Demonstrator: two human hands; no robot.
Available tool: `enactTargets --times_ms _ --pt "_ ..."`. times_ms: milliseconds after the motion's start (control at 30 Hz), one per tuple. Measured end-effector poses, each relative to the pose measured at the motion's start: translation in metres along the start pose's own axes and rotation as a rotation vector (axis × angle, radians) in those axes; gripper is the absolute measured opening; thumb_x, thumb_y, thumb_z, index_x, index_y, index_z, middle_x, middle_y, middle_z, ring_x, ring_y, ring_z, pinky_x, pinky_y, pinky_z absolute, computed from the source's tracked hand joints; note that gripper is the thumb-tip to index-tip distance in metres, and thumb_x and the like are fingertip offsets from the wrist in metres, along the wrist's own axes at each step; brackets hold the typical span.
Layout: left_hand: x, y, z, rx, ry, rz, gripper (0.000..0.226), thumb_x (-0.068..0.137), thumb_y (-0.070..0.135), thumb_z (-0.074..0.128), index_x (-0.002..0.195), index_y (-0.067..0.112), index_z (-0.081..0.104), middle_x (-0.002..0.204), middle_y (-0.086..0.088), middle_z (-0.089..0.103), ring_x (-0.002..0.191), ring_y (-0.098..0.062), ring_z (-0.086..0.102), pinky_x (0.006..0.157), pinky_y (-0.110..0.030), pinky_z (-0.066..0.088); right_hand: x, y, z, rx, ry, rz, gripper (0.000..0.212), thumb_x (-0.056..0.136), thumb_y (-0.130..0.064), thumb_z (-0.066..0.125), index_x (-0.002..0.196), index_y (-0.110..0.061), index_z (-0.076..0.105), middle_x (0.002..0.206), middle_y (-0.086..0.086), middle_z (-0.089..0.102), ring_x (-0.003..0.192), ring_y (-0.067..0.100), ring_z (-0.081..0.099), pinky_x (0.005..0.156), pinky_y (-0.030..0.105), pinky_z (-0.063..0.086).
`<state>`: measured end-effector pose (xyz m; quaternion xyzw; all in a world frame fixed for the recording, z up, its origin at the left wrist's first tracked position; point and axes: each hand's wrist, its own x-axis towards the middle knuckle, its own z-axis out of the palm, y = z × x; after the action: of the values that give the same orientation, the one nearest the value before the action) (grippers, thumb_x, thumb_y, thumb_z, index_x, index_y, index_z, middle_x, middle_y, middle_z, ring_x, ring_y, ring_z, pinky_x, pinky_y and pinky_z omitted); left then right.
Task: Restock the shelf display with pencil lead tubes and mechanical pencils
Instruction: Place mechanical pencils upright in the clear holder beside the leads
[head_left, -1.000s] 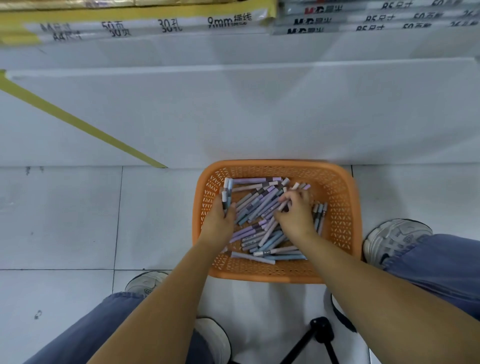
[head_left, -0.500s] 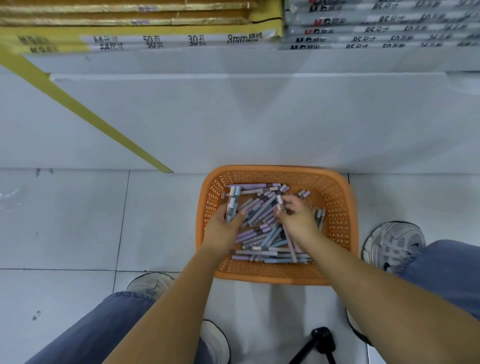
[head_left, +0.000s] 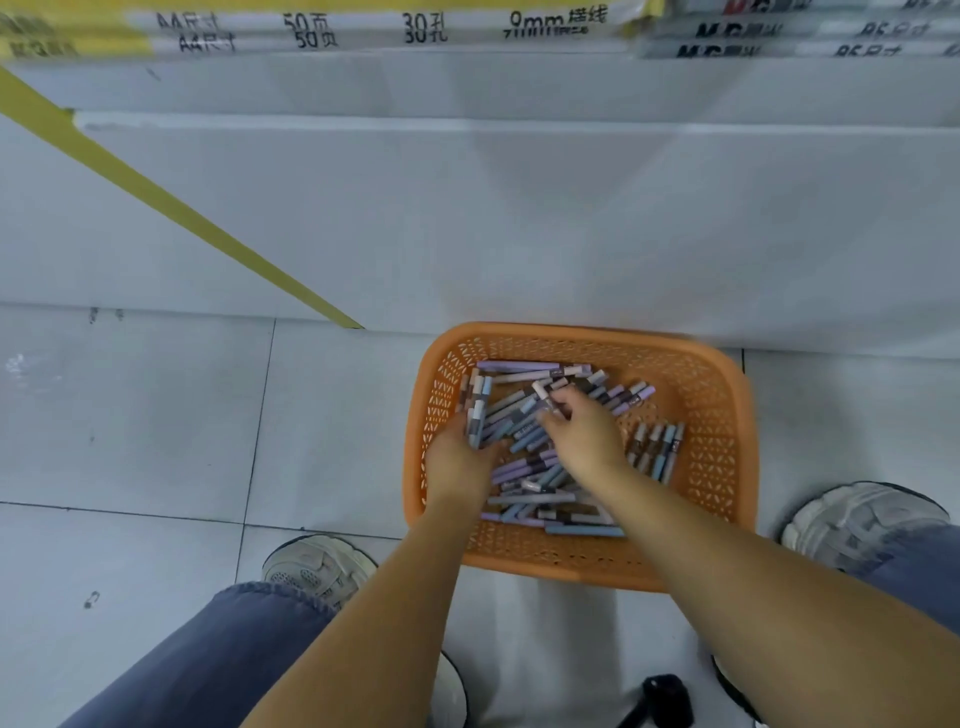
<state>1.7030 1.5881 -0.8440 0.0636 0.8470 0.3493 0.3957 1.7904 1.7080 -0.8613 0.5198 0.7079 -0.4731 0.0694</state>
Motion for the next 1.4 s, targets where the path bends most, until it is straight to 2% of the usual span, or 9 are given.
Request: enactTargets --times_ms 100,300,467,600,767,867,933,1200,1400 --pt "0.003 0.001 0.004 0.082 0.028 0.015 0.024 0.091 0.012 0.069 0.111 0.025 0.067 0.093 0.01 0.068 0.093 -0.018 0.069 0.073 -0.026 0.052 -0.002 0.01 -0.018 0.073 -0.069 0.018 0.034 0.099 -0.029 0.055 0.129 -0.015 0.058 0.122 0.004 0.064 0.106 0.022 0.061 0.082 0.03 0.044" --pt "-0.003 0.001 0.006 0.257 0.022 0.058 0.024 0.094 0.02 0.067 0.116 0.011 0.068 0.125 -0.007 0.059 0.099 -0.025 0.062 0.092 -0.035 0.051 -0.019 0.018 -0.045 0.321 -0.113 0.078 0.017 0.098 -0.013 0.056 0.113 -0.01 0.064 0.092 0.006 0.07 0.084 0.017 0.07 0.08 0.038 0.059" --pt "-0.025 0.024 -0.001 0.061 -0.136 -0.002 0.018 0.101 0.025 0.054 0.113 0.018 0.065 0.101 -0.003 0.071 0.094 -0.02 0.069 0.087 -0.043 0.059 -0.035 0.0 -0.074 0.497 -0.108 0.065 0.015 0.095 -0.006 0.059 0.105 -0.013 0.067 0.096 0.006 0.072 0.083 0.017 0.072 0.068 0.026 0.059" --pt "-0.06 0.069 -0.008 -0.01 -0.237 0.08 0.023 0.102 0.026 0.047 0.084 0.018 0.058 0.076 -0.002 0.061 0.061 -0.008 0.059 0.063 -0.021 0.049 -0.062 -0.041 -0.108 0.621 -0.05 -0.113 0.013 0.094 -0.005 0.06 0.097 -0.017 0.066 0.088 0.005 0.073 0.078 0.013 0.074 0.065 0.027 0.06" --pt "-0.12 0.13 -0.022 -0.161 -0.224 0.294 0.021 0.104 0.034 0.046 0.114 0.024 0.062 0.1 0.0 0.07 0.096 -0.014 0.068 0.09 -0.036 0.054 -0.113 -0.099 -0.151 0.764 0.06 -0.322 0.014 0.093 -0.006 0.061 0.089 -0.018 0.065 0.078 0.003 0.073 0.077 0.016 0.071 0.075 0.032 0.057" --pt "-0.156 0.165 -0.044 -0.232 -0.166 0.454 0.014 0.104 0.022 0.048 0.108 0.029 0.06 0.079 0.009 0.07 0.069 0.0 0.068 0.065 -0.016 0.053 -0.152 -0.127 -0.179 0.766 0.121 -0.466 0.015 0.09 -0.007 0.065 0.088 -0.021 0.068 0.081 0.0 0.071 0.077 0.014 0.067 0.074 0.029 0.052" --pt "-0.183 0.189 -0.059 -0.3 -0.198 0.513 0.012 0.105 0.019 0.047 0.111 0.019 0.057 0.068 0.004 0.068 0.058 -0.014 0.063 0.058 -0.029 0.053 -0.178 -0.144 -0.203 0.737 0.122 -0.558 0.011 0.088 -0.012 0.07 0.089 -0.024 0.071 0.088 0.0 0.068 0.079 0.012 0.063 0.071 0.018 0.05" --pt "-0.29 0.273 -0.115 -0.392 -0.211 0.818 0.015 0.098 0.035 0.063 0.106 0.021 0.062 0.068 0.007 0.061 0.059 -0.01 0.055 0.053 -0.025 0.046 -0.281 -0.208 -0.3 0.73 0.089 -0.859 0.041 0.085 -0.008 0.072 0.115 -0.03 0.055 0.07 -0.002 0.068 0.056 0.014 0.061 0.048 0.024 0.046" --pt "-0.317 0.332 -0.135 -0.343 -0.068 0.954 0.007 0.098 0.042 0.059 0.103 0.039 0.063 0.073 0.016 0.066 0.062 0.001 0.061 0.056 -0.018 0.049 -0.316 -0.25 -0.366 0.645 0.228 -1.021 0.023 0.094 -0.01 0.062 0.111 -0.024 0.056 0.077 0.004 0.075 0.066 0.016 0.071 0.054 0.023 0.054"
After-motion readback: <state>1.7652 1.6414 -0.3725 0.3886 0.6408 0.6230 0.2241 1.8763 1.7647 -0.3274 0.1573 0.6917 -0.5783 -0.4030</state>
